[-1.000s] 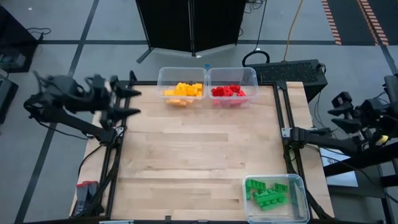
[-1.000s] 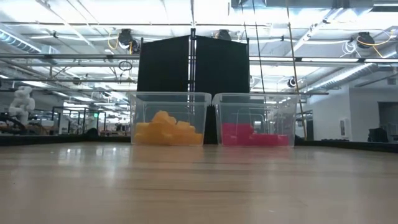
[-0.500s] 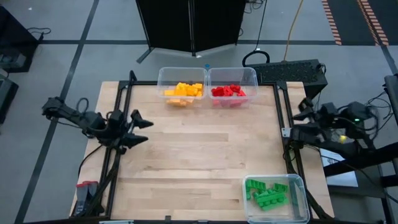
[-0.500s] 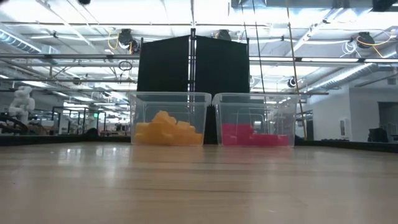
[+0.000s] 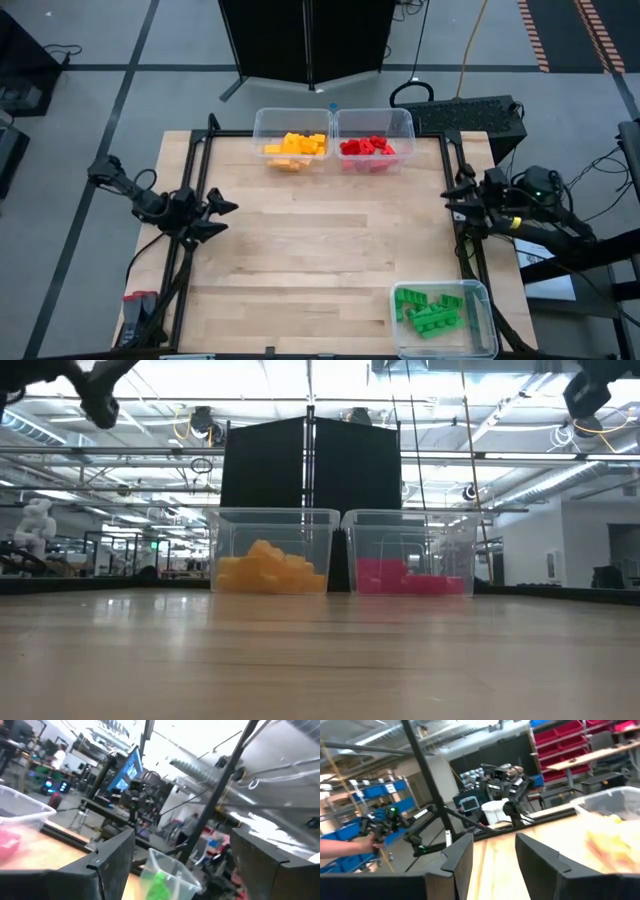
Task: Sort blocks
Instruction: Return to Home Position
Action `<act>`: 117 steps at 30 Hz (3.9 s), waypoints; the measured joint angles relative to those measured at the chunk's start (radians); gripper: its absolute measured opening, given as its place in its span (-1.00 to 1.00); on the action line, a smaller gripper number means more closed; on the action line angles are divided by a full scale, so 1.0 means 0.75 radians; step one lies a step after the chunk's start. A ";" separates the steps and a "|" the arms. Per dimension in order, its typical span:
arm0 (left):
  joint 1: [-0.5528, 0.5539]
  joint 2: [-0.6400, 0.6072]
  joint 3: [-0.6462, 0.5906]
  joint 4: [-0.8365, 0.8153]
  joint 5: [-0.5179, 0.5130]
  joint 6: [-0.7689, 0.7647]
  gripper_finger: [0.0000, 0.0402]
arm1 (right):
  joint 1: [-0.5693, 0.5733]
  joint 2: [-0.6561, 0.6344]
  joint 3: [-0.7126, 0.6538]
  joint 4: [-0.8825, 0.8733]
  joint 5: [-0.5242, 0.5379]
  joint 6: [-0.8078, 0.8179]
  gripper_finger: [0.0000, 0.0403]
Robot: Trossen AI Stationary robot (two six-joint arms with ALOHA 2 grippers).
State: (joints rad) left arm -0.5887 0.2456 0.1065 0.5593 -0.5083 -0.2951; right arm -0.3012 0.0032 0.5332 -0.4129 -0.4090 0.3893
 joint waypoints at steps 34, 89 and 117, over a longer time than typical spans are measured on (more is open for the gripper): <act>-0.089 -0.327 -0.133 -0.595 -0.111 -0.120 0.43 | 0.002 -0.001 -0.693 0.768 -0.054 0.192 -0.29; 0.782 -0.303 -0.135 -0.724 0.626 0.646 0.43 | -0.016 0.046 -0.692 0.658 -0.266 -0.393 -0.29; 0.953 -0.302 -0.136 -0.714 0.834 0.476 0.43 | 0.522 0.046 -0.692 0.648 0.606 -0.323 -0.29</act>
State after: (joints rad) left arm 0.1261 0.0193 0.0048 0.0241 0.1173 0.0622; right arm 0.0904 0.0376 0.0139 0.0734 0.0456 0.1474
